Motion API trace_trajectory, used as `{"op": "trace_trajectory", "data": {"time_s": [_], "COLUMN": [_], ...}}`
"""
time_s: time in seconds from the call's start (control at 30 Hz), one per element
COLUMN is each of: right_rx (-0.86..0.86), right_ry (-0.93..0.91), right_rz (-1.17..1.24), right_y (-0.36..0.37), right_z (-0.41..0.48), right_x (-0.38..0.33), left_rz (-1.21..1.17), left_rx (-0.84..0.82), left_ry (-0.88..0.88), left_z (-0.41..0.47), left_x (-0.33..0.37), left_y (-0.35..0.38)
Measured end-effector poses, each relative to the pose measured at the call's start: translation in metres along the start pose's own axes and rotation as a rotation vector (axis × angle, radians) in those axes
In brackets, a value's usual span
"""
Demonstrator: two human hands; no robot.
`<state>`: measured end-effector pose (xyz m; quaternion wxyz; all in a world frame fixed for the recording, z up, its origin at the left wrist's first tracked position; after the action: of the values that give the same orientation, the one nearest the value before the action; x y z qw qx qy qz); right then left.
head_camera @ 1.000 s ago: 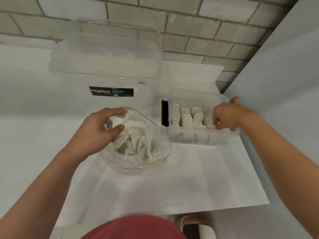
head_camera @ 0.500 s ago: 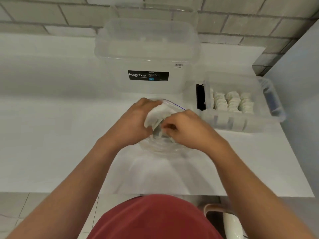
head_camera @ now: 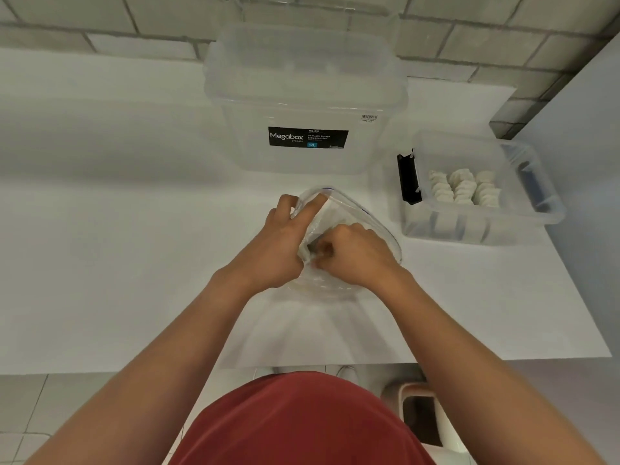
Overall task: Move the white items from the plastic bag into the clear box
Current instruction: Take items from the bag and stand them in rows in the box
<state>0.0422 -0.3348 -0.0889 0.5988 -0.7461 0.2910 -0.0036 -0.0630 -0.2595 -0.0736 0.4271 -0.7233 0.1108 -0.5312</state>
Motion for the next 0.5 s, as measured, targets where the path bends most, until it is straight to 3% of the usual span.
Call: {"op": "trace_trajectory", "data": {"time_s": [0.2, 0.5], "right_rx": [0.104, 0.107], "right_ry": [0.171, 0.238], "right_rz": [0.044, 0.126], "right_y": [0.012, 0.016], "right_z": [0.004, 0.006], "right_x": [-0.007, -0.014], "left_rz": [-0.136, -0.168], "left_rx": [0.014, -0.085], "left_ry": [0.047, 0.115], "left_z": [0.0, 0.003], "left_x": [-0.012, -0.009], "left_y": [-0.006, -0.014]}}
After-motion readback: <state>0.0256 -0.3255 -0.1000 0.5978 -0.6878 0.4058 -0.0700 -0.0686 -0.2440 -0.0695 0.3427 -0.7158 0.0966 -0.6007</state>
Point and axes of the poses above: each hand's wrist, its own z-axis towards the middle knuckle, its own y-axis out of the palm, x = y × z, the point moved 6 cm from there along z, towards the middle knuckle
